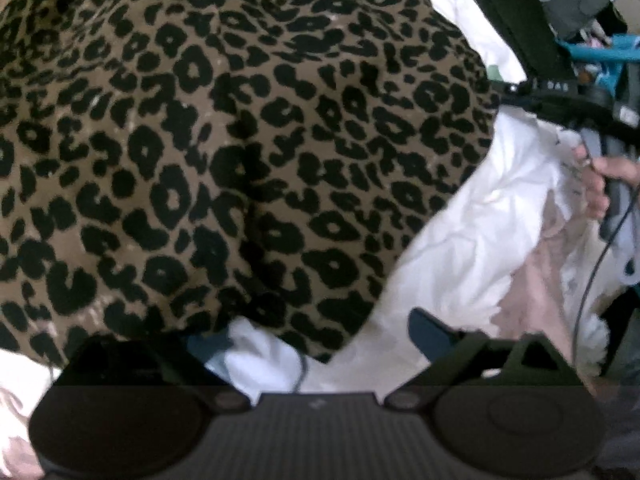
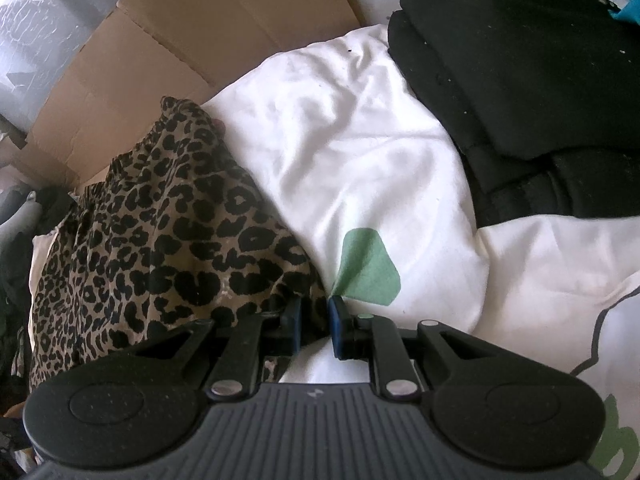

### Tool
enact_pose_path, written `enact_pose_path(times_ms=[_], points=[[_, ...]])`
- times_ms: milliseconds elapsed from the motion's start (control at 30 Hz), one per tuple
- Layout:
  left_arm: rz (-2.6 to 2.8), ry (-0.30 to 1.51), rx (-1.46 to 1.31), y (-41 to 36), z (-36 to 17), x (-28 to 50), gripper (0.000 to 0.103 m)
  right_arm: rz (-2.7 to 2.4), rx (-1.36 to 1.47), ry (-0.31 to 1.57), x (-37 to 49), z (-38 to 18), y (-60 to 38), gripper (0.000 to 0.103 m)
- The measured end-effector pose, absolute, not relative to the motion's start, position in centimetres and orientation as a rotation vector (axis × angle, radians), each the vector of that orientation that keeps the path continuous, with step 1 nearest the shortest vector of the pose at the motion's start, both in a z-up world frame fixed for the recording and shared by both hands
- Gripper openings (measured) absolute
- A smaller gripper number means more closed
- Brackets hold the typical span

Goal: Fold clothes

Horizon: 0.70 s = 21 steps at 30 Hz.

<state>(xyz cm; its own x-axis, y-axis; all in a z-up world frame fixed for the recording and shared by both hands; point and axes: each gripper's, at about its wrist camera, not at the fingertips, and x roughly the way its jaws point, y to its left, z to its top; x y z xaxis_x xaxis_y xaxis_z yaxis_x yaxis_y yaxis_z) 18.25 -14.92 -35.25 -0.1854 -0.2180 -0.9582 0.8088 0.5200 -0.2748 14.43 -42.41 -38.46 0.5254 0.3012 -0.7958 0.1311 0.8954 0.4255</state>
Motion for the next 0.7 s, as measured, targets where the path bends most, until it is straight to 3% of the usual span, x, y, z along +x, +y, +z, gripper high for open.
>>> enact_pose_path(times_ms=[67,167,233,333,700], points=[[-1.006,1.492,0.548,-14.8,-35.4,18.5,0.068,0.109,0.469,1.022,14.5,-38.4,-42.4,0.015],[-1.01,1.519,0.539,-14.3,-35.3,19.2,0.042,0.111,0.467,1.019,14.5,-38.2,-42.6,0.006],[-1.013,1.532,0.529,-13.9,-35.0,19.8,0.02,0.111,0.465,1.01,14.4,-37.8,-42.8,0.004],[-1.029,1.534,0.498,-13.3,-33.9,20.6,0.008,0.109,0.469,0.991,14.1,-36.7,-43.1,0.002],[-1.147,1.617,0.229,-12.3,-30.7,23.3,0.003,0.056,0.499,0.846,13.6,-30.0,-44.8,0.002]])
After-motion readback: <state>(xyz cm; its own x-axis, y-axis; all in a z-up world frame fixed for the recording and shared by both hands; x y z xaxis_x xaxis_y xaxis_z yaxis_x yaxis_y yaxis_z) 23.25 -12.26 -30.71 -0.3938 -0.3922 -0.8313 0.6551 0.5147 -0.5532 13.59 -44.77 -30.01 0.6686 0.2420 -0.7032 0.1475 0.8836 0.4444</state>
